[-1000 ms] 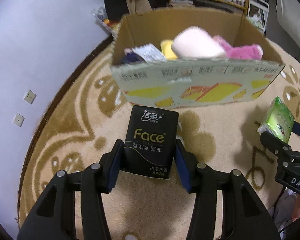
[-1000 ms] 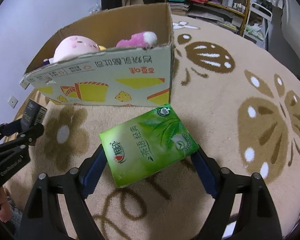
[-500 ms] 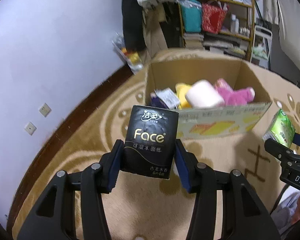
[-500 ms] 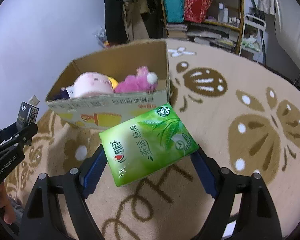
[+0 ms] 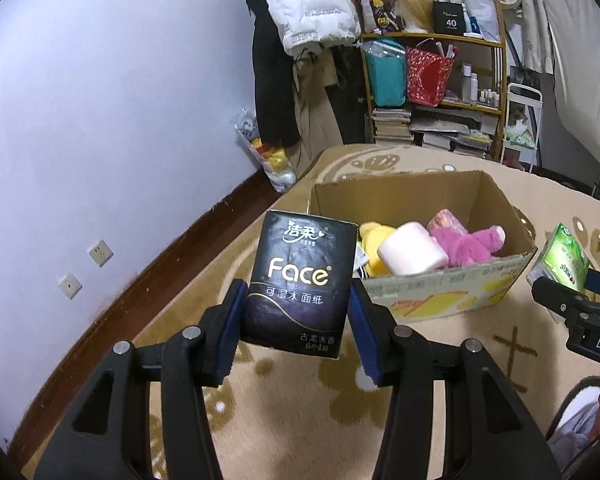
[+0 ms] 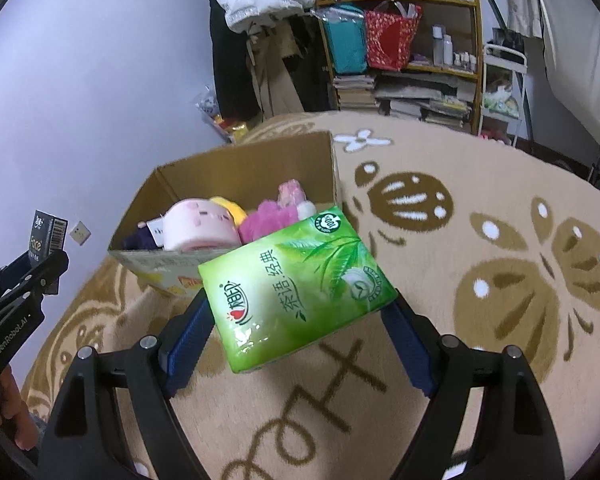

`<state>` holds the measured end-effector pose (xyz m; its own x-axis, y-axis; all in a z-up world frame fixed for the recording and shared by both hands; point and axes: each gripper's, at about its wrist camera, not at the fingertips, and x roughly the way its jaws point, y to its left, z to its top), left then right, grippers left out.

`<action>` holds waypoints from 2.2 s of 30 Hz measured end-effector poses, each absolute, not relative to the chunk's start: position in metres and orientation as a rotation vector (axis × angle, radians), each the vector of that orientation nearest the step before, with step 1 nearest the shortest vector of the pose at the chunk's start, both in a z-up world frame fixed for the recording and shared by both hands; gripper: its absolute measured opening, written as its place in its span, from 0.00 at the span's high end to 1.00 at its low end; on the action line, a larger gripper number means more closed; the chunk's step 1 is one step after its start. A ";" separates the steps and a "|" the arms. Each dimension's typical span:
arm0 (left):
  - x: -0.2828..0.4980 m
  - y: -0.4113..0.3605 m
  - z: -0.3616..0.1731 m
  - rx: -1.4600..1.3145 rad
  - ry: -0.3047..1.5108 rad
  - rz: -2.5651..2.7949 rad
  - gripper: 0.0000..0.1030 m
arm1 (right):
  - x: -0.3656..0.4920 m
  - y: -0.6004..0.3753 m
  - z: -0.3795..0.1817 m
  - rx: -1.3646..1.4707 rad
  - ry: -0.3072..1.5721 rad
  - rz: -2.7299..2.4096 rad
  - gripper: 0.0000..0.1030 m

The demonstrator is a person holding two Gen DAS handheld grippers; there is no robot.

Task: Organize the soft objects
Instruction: 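Carry the black pack with the left tool while the right tool carries the green pack, then drop both tissue packs into the box and open both tools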

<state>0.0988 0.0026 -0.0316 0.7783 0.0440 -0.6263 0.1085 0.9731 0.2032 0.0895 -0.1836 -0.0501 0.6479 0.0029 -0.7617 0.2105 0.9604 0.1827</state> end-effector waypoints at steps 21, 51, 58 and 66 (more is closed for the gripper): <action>0.142 -0.007 -0.037 0.264 0.606 -0.042 0.53 | 0.130 -0.179 -0.047 0.216 0.767 -0.067 0.15; 0.204 -0.033 -0.071 0.307 0.688 -0.092 0.52 | 0.180 -0.163 -0.073 0.161 0.760 -0.036 0.15; 0.204 -0.032 -0.074 0.325 0.692 -0.064 0.32 | 0.182 -0.166 -0.079 0.184 0.782 -0.040 0.14; 0.198 -0.029 -0.070 0.338 0.678 -0.044 0.08 | 0.178 -0.171 -0.074 0.206 0.763 -0.042 0.00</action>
